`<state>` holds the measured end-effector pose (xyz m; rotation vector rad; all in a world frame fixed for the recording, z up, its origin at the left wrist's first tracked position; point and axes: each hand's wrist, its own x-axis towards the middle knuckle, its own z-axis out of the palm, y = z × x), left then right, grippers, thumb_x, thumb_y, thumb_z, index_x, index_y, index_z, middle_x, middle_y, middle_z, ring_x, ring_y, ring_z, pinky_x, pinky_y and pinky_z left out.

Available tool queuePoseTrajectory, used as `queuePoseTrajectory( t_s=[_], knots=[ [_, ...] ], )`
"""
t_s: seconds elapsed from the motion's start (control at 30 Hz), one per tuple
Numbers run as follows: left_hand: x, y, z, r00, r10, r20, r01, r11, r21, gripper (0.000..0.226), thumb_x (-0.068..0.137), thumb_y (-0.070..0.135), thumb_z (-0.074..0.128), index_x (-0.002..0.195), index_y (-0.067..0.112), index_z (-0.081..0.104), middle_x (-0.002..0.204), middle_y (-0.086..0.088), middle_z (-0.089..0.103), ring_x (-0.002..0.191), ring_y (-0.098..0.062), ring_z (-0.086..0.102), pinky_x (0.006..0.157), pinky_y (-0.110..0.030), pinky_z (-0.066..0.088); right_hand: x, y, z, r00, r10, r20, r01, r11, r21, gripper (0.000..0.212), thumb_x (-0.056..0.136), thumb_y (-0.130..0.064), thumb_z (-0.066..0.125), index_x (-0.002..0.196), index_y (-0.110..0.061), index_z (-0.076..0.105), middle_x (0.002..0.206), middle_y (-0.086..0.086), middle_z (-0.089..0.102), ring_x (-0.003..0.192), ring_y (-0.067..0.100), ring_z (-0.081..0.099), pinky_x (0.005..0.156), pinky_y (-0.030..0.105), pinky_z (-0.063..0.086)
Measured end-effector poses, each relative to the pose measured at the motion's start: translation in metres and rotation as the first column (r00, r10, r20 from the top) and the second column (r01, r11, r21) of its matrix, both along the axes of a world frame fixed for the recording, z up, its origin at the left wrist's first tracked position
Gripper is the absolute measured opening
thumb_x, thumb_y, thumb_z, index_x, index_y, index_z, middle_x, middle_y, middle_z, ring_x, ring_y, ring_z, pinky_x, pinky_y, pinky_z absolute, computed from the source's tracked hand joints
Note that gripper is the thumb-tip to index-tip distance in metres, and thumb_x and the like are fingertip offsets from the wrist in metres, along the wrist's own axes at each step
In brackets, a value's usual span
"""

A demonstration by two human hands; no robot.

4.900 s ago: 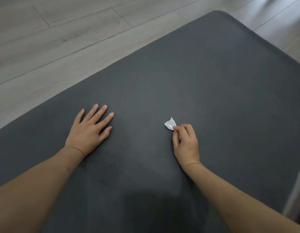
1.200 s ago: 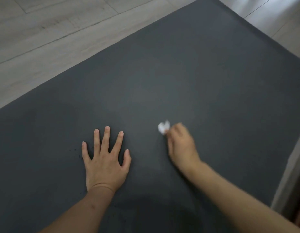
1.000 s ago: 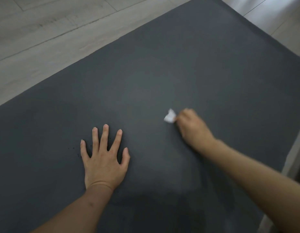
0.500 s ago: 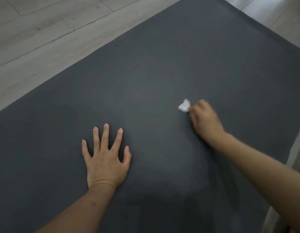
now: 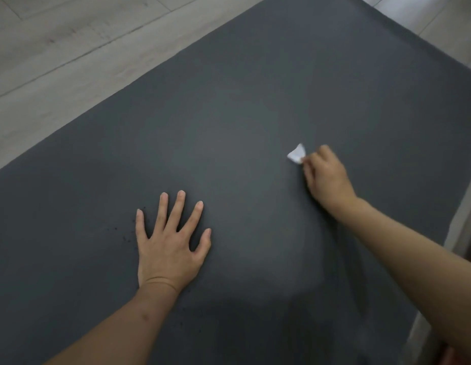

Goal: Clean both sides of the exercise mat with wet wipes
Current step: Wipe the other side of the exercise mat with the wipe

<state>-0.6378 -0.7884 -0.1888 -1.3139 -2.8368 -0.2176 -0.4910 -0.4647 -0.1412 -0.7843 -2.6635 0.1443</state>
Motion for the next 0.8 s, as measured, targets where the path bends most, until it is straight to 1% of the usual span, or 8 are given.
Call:
queuePoseTrajectory(
  t_s=[0.1, 0.23, 0.3, 0.37, 0.47, 0.57, 0.7, 0.8],
  knots=[
    [0.000, 0.000, -0.001, 1.000, 0.009, 0.007, -0.009, 1.000, 0.005, 0.063, 0.096, 0.062, 0.037, 0.154, 0.040, 0.044, 0.170, 0.004, 0.026, 0.159, -0.024, 0.016, 0.124, -0.064, 0.009, -0.007, -0.035, 0.000, 0.982, -0.168, -0.083, 0.162, 0.984, -0.080, 0.020, 0.101, -0.014, 0.047, 0.087, -0.006, 0.058, 0.081, 0.013, 0.043, 0.066, 0.028, 0.044, 0.060, 0.046, 0.046],
    [-0.001, -0.002, -0.001, 1.000, 0.009, 0.010, -0.009, 1.000, 0.020, 0.063, 0.095, 0.063, 0.038, 0.154, 0.040, 0.046, 0.169, 0.005, 0.027, 0.159, -0.024, 0.018, 0.124, -0.064, 0.011, 0.031, -0.156, 0.001, 0.932, 0.361, 0.014, -0.350, 0.913, -0.209, 0.025, 0.104, -0.014, 0.051, 0.118, -0.005, 0.069, 0.082, 0.008, 0.047, 0.072, 0.022, 0.042, 0.066, 0.036, 0.038],
    [0.000, -0.001, 0.000, 1.000, 0.015, 0.013, -0.015, 0.999, 0.031, 0.063, 0.095, 0.062, 0.039, 0.153, 0.040, 0.047, 0.169, 0.004, 0.027, 0.159, -0.024, 0.019, 0.124, -0.064, 0.011, 0.043, -0.142, 0.005, 0.850, 0.516, 0.112, -0.493, 0.851, -0.178, 0.017, 0.100, -0.008, 0.055, 0.109, -0.003, 0.069, 0.084, 0.008, 0.047, 0.071, 0.023, 0.041, 0.062, 0.034, 0.037],
    [0.001, 0.000, 0.000, 1.000, 0.010, 0.013, -0.010, 0.999, 0.036, 0.063, 0.094, 0.062, 0.039, 0.152, 0.039, 0.048, 0.169, 0.004, 0.028, 0.159, -0.024, 0.019, 0.124, -0.064, 0.011, 0.033, -0.083, 0.003, 0.912, 0.394, 0.114, -0.386, 0.918, -0.089, 0.015, 0.100, -0.009, 0.054, 0.097, 0.000, 0.067, 0.085, 0.012, 0.048, 0.072, 0.028, 0.047, 0.063, 0.043, 0.045],
    [-0.001, 0.002, 0.001, 1.000, 0.015, 0.013, -0.015, 0.999, 0.044, 0.063, 0.094, 0.062, 0.038, 0.152, 0.040, 0.049, 0.169, 0.004, 0.029, 0.159, -0.024, 0.019, 0.124, -0.063, 0.011, 0.014, 0.007, 0.005, 0.998, -0.054, 0.012, 0.054, 0.998, -0.012, 0.018, 0.098, -0.007, 0.052, 0.086, 0.002, 0.061, 0.085, 0.014, 0.044, 0.070, 0.031, 0.045, 0.061, 0.049, 0.047],
    [0.000, 0.002, 0.001, 1.000, 0.018, 0.022, -0.019, 0.999, 0.037, 0.063, 0.093, 0.063, 0.039, 0.151, 0.040, 0.050, 0.169, 0.004, 0.029, 0.159, -0.024, 0.019, 0.124, -0.063, 0.010, 0.004, -0.027, -0.001, 0.979, -0.199, -0.044, 0.194, 0.976, -0.100, 0.015, 0.096, -0.003, 0.053, 0.083, 0.001, 0.059, 0.084, 0.011, 0.043, 0.068, 0.028, 0.044, 0.061, 0.049, 0.047],
    [-0.001, 0.001, 0.001, 1.000, 0.015, 0.021, -0.016, 0.999, 0.044, 0.063, 0.093, 0.062, 0.039, 0.151, 0.040, 0.051, 0.168, 0.003, 0.031, 0.158, -0.024, 0.021, 0.124, -0.064, 0.012, 0.034, -0.156, 0.000, 0.933, 0.358, 0.023, -0.344, 0.910, -0.230, 0.021, 0.100, -0.008, 0.055, 0.115, -0.005, 0.070, 0.086, 0.009, 0.050, 0.074, 0.025, 0.048, 0.069, 0.035, 0.045],
    [-0.001, 0.002, 0.002, 1.000, 0.018, 0.020, -0.019, 0.999, 0.045, 0.063, 0.093, 0.063, 0.039, 0.151, 0.040, 0.050, 0.168, 0.003, 0.031, 0.158, -0.024, 0.020, 0.124, -0.063, 0.012, 0.034, -0.107, -0.001, 0.858, 0.499, 0.126, -0.484, 0.865, -0.131, 0.012, 0.099, -0.007, 0.056, 0.098, -0.002, 0.067, 0.091, 0.013, 0.055, 0.077, 0.030, 0.051, 0.068, 0.040, 0.047]
  ],
)
